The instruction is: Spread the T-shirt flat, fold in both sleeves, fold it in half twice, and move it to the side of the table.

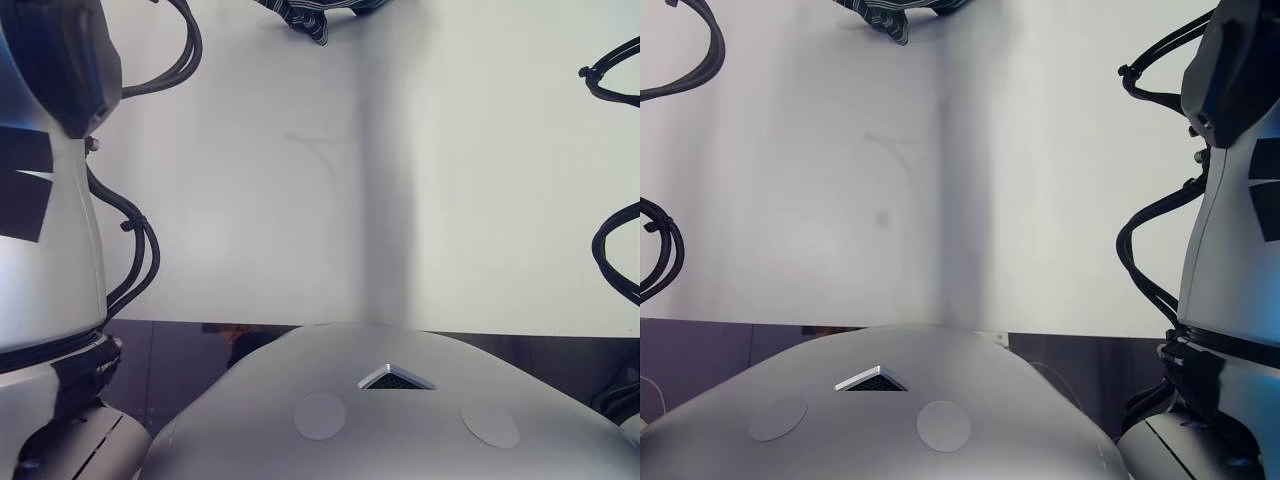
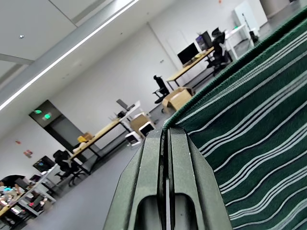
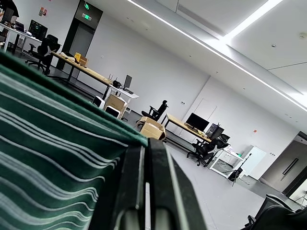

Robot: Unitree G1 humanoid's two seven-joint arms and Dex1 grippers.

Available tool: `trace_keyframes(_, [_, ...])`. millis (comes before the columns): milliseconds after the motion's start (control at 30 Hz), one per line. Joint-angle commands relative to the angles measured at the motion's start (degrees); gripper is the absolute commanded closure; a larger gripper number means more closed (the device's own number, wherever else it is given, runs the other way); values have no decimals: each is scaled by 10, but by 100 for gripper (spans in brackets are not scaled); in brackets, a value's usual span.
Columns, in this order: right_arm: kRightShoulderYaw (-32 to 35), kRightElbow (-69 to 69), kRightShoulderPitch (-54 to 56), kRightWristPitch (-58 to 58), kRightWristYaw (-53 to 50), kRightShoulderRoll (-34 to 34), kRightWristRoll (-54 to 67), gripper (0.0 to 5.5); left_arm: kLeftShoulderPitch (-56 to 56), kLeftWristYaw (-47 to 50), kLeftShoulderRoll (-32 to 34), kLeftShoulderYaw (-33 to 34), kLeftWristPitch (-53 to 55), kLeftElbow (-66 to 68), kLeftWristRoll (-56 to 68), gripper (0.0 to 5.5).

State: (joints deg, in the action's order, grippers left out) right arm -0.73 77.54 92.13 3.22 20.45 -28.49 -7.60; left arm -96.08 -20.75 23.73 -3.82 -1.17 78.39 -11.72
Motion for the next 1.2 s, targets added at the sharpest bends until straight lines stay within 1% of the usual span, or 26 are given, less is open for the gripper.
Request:
trace_keyframes(33, [-7,1,17,7,30,-14,-27,550,-31,-25,25,8,8,1,-13,547])
trace_keyframes(100, [-10,0,10,12,56,-29,-37,550,-39,-41,30,12,9,1,-13,547])
trace_keyframes(167, [-11,-5,5,19,121,-46,-39,550,-45,-97,41,18,13,-1,-8,547])
trace_keyframes(233, [-10,-16,-1,30,240,-62,-28,550,-44,-210,62,15,16,-6,-2,547])
trace_keyframes(300, [-4,-36,-11,37,381,-76,-5,550,-40,-342,87,8,12,-17,1,547])
trace_keyframes(367, [-1,-80,-33,24,529,-96,26,550,-37,-497,112,11,27,-35,22,547])
trace_keyframes(400, [-4,-131,-57,-3,611,-110,50,550,-30,-594,125,11,45,-52,37,547])
trace_keyframes(433, [-19,-210,-96,-48,671,-132,88,550,-10,-663,140,-10,68,-86,67,547])
trace_keyframes(467, [-58,-337,-163,-113,704,-180,161,550,47,-701,177,-66,126,-196,146,547])
trace_keyframes(500, [-97,-469,-238,-177,718,-239,239,550,127,-716,237,-123,199,-356,246,547])
trace_keyframes(533, [-128,-592,-316,-231,720,-300,314,550,211,-717,307,-166,268,-528,345,547])
trace_keyframes(567, [-145,-686,-380,-270,720,-349,372,550,280,-717,366,-187,324,-665,421,547])
trace_keyframes(600, [-148,-762,-442,-301,720,-384,417,550,344,-717,411,-189,359,-773,466,547])
trace_keyframes(633, [-145,-830,-508,-322,720,-405,443,550,415,-717,438,-182,381,-859,479,547])
trace_keyframes(667, [-143,-887,-578,-329,720,-409,442,550,501,-717,451,-179,373,-920,441,547])
trace_keyframes(700, [-141,-932,-646,-333,720,-395,421,550,595,-712,459,-183,342,-960,377,547])
trace_keyframes(733, [-148,-961,-706,-328,707,-375,391,550,677,-693,461,-195,322,-987,332,547])
trace_keyframes(800, [-161,-986,-782,-313,672,-348,341,550,776,-651,459,-213,298,-1012,279,547])
trace_keyframes(933, [-168,-1004,-861,-295,622,-324,275,550,888,-582,437,-220,289,-1029,220,547])
trace_keyframes(1067, [-173,-1062,-922,-321,582,-332,251,550,964,-544,439,-219,289,-1058,189,547])
trace_keyframes(1133, [-184,-1084,-945,-332,563,-342,235,512,987,-535,450,-219,278,-1061,170,516])
trace_keyframes(1200, [-175,-1105,-964,-344,559,-355,241,479,1008,-541,470,-205,275,-1073,179,490])
